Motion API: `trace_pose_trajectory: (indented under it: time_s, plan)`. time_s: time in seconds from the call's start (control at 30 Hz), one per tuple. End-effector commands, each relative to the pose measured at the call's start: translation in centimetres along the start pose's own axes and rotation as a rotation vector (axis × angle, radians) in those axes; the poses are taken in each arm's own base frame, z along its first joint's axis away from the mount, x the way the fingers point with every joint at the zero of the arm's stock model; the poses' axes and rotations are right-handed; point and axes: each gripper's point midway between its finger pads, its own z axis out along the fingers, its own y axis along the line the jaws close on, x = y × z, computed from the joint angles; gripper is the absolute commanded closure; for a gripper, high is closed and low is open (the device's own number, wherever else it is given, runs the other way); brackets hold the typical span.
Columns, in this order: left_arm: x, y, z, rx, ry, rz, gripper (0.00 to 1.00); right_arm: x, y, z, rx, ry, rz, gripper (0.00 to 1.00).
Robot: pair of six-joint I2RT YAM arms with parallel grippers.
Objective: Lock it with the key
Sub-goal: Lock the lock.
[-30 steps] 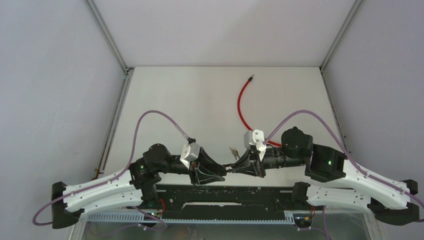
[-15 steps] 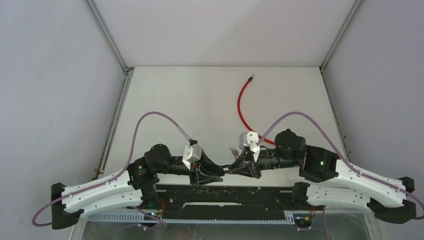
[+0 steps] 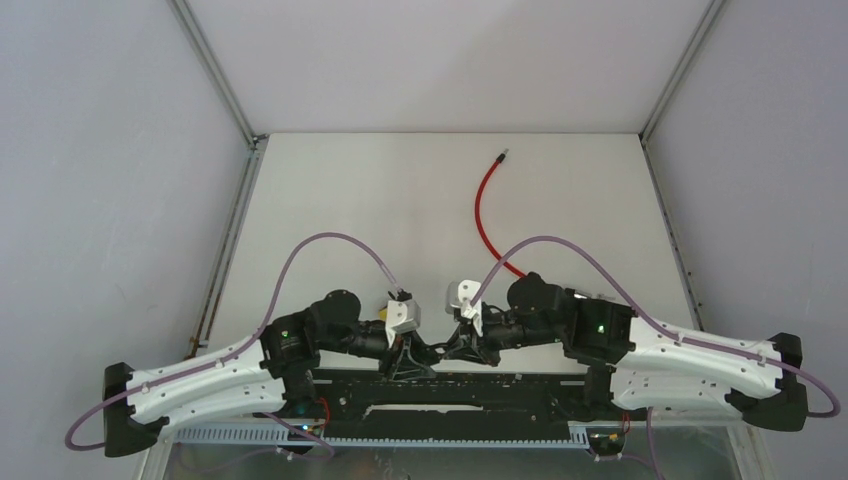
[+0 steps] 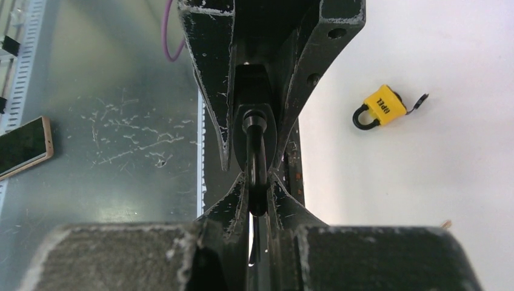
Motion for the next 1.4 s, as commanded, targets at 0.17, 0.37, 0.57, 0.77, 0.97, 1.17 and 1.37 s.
trace_pose_trajectory:
  time_s: [0.17, 0.37, 0.57, 0.77, 0.97, 1.17, 1.37]
  plan:
    - [-14.9, -3.0, -3.0, 0.02, -0.534, 0.256, 1.0, 1.4, -1.1, 1.6, 0.045, -0.008, 0.025, 1.0]
    - [-15.3, -2.9, -3.7, 0.002, -0.591, 0.259, 0.84, -3.9, -1.0, -2.1, 0.056, -0.244, 0.027, 1.0]
    - [-15.8, -2.6, -4.9, -0.028, -0.681, 0.251, 0.15, -7.5, 0.1, -5.9, 0.038, -0.414, 0.009, 1.0]
    - [-15.6, -2.5, -4.7, -0.028, -0.673, 0.244, 0.11, -10.0, 1.0, -8.8, 0.022, -0.522, -0.018, 1.0]
    - [-15.2, -2.6, -4.2, -0.01, -0.655, 0.243, 0.11, -12.2, 1.9, -10.5, 0.003, -0.613, -0.043, 1.0]
    - [-14.7, -2.6, -3.5, 0.011, -0.625, 0.226, 0.13, -14.2, 2.5, -12.2, -0.009, -0.709, -0.077, 1.0]
    - [-14.6, -2.7, -3.0, 0.025, -0.607, 0.227, 0.22, -15.1, 3.0, -12.8, -0.027, -0.753, -0.088, 1.0]
